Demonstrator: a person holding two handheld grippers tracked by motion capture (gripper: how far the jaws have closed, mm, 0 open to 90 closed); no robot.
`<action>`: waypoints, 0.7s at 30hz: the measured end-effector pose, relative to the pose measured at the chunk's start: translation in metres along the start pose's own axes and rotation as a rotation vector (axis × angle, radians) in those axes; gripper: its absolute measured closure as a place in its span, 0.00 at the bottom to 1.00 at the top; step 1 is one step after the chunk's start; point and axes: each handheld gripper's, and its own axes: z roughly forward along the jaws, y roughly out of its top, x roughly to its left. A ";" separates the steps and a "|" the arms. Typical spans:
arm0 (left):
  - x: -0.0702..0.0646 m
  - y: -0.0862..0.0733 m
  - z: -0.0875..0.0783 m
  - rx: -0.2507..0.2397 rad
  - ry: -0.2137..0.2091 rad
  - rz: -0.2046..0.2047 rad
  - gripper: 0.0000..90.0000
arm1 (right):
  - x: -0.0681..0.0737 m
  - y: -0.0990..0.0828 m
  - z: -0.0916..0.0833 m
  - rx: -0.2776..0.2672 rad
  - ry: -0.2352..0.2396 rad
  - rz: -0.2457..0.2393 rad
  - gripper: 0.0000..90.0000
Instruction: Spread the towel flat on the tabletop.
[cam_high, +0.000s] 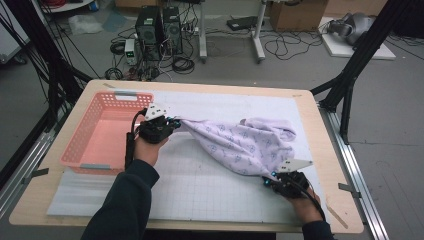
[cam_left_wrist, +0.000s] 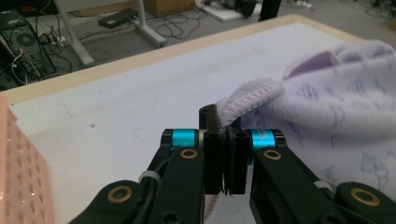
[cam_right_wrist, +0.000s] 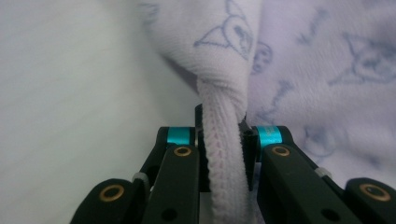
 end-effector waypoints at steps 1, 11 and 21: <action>0.001 0.000 0.000 -0.006 0.010 -0.006 0.97 | 0.008 0.001 -0.001 -0.009 0.029 -0.012 0.92; 0.003 -0.002 0.006 0.004 0.003 -0.030 0.97 | 0.033 0.022 -0.024 -0.247 0.137 -0.047 0.57; -0.004 -0.003 0.012 0.022 -0.016 -0.017 0.97 | -0.059 0.032 0.007 -0.132 -0.316 0.184 0.50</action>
